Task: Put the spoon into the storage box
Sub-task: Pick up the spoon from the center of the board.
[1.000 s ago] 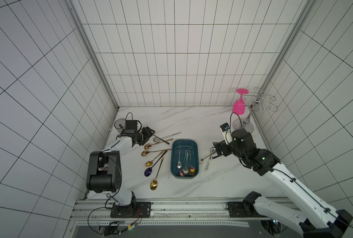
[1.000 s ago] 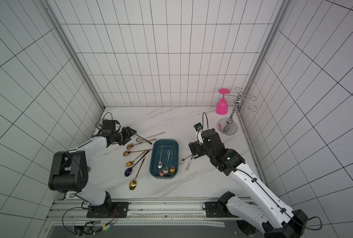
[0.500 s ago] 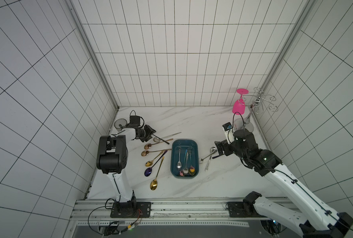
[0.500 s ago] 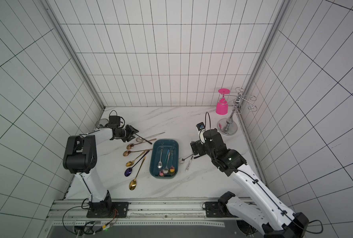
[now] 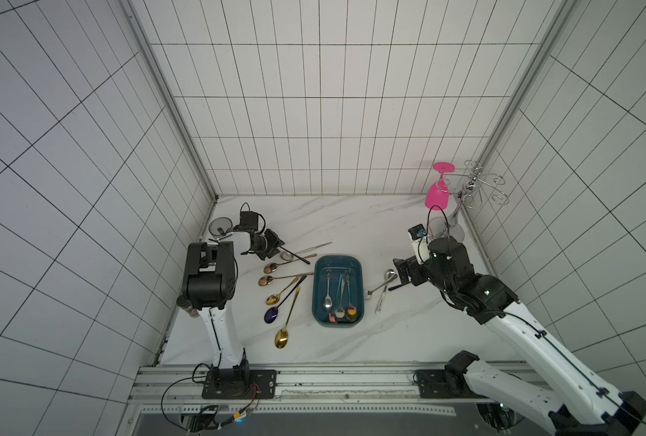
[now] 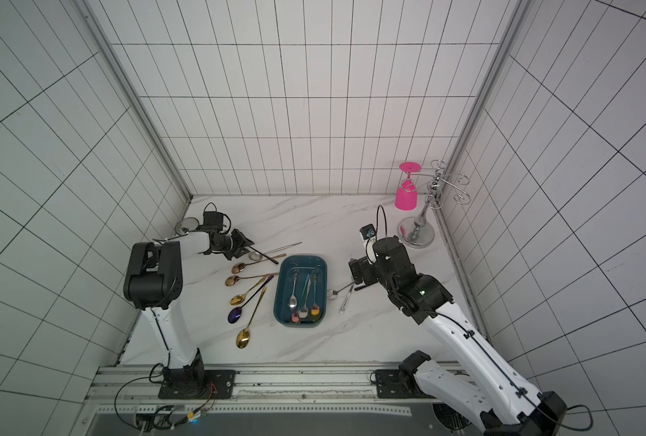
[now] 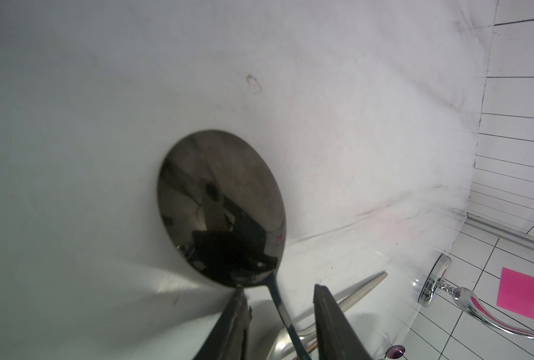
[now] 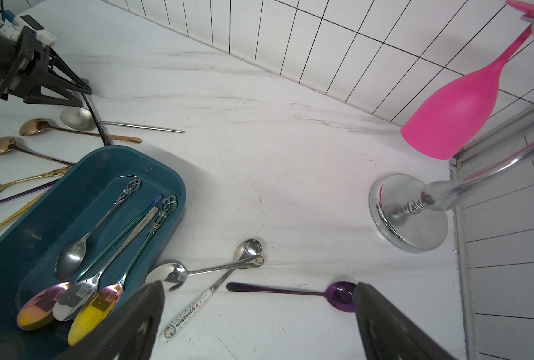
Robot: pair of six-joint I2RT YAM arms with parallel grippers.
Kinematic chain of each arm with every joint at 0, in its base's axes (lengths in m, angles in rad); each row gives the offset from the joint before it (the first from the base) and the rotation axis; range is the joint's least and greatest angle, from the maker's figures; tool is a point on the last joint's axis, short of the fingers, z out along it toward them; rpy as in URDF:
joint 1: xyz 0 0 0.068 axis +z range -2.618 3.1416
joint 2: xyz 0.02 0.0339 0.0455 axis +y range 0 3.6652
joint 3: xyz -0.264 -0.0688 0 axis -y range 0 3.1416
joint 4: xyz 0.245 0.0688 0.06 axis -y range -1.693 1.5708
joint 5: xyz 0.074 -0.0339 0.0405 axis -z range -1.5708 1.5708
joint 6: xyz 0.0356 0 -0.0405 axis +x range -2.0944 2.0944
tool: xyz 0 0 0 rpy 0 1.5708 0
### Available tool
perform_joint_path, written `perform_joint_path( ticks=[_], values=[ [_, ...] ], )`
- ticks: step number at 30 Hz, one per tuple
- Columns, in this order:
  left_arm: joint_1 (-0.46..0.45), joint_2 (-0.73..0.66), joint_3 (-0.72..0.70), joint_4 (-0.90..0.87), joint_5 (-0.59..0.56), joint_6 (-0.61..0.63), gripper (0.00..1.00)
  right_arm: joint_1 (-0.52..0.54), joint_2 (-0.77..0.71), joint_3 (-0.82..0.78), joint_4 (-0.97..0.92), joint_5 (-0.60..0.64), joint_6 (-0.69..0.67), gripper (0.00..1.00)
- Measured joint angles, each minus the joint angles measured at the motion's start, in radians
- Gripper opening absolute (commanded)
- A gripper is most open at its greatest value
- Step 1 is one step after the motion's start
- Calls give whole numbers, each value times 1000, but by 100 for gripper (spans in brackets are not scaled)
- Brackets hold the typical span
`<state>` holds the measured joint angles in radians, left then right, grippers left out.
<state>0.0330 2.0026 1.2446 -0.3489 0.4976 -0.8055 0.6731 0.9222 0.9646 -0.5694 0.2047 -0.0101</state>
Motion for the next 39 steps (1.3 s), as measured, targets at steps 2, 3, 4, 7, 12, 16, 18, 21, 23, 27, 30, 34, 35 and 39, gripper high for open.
perform_joint_path(
  ticks=[2,3,4,7,12,16,18,21,23,27,30,34,35,39],
  values=[
    [0,6,6,0,-4,-3,33,0,-2,0,-1,0,0,99],
    [0,10,10,1,-4,-6,32,0,-3,0,0,0,1,99],
    [0,12,12,1,-5,-8,30,0,-3,0,0,0,1,99],
    [0,22,20,2,-8,-14,28,0,-4,0,-1,0,3,99],
    [0,39,34,20,-7,-27,25,0,-10,0,-5,0,4,99],
    [0,45,35,34,-8,-46,17,0,-15,0,-6,-1,4,99],
    [0,49,35,37,-8,-55,11,0,-17,0,-8,-1,4,99],
    [1,51,35,46,-4,-69,3,0,-18,0,-9,-1,4,99],
    [1,51,35,65,-2,-76,0,0,-18,0,-10,-1,4,99],
    [2,50,28,87,9,-105,0,0,-18,0,-11,-1,4,99],
    [3,40,21,94,27,-138,0,0,-18,0,-11,-3,4,98],
    [5,7,-2,99,66,-196,0,0,-18,0,-11,-12,10,99],
    [5,-10,-10,104,77,-214,0,0,-18,0,-11,-17,15,99],
    [6,-107,-47,151,116,-294,0,0,-18,0,4,-44,53,99]
  ],
)
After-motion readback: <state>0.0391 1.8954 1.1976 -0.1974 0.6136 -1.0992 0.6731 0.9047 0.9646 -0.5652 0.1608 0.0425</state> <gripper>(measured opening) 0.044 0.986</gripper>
